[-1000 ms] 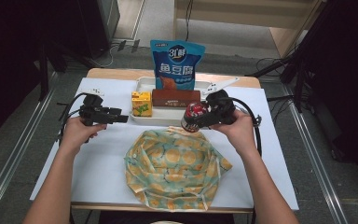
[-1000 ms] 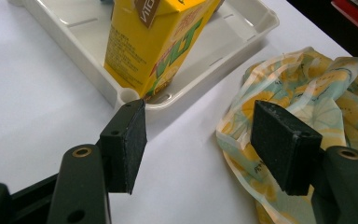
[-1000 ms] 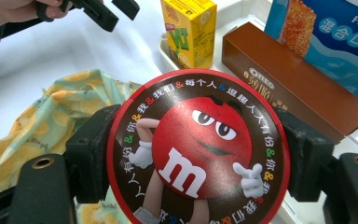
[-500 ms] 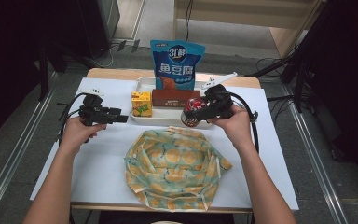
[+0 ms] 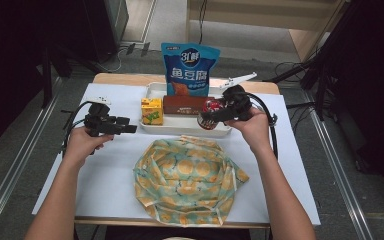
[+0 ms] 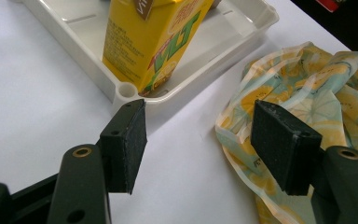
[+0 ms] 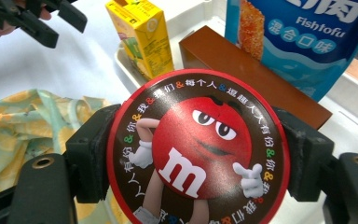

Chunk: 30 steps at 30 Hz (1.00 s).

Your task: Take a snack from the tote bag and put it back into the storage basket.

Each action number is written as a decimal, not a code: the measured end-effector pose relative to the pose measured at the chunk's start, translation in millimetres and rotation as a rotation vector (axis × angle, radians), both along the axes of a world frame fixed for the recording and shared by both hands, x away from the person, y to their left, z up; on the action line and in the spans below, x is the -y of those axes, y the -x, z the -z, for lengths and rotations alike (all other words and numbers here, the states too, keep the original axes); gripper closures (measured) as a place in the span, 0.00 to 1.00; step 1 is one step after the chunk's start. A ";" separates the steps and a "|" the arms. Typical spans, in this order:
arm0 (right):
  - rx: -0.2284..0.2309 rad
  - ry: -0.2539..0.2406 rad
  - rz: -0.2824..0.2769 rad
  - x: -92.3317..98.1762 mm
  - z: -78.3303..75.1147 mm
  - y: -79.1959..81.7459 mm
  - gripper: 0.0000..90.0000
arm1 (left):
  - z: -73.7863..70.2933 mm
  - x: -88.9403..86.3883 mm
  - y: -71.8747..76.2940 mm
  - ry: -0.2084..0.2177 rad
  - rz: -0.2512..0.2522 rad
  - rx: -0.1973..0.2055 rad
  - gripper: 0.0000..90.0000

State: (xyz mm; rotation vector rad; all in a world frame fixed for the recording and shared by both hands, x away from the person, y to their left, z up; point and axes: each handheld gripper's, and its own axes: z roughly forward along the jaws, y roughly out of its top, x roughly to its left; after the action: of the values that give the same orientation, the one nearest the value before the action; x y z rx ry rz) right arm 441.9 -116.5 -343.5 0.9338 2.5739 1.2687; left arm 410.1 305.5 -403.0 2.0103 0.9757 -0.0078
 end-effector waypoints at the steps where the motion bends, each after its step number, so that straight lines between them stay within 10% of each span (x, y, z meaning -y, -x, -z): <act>1: -0.003 -0.003 0.005 0.4 0.2 -1.2 0.29 | -0.1 -0.1 0.6 0.004 0.000 0.000 0.41; 30: -0.045 0.024 0.069 4.4 32.5 -39.7 0.29 | 1.2 -3.2 7.2 -0.005 -0.003 0.008 0.40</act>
State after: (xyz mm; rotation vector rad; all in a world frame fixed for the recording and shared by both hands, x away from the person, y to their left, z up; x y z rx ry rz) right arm 481.6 -120.9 -376.0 1.0488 2.5604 1.2099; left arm 402.9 308.6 -404.1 2.0123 0.9748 0.0040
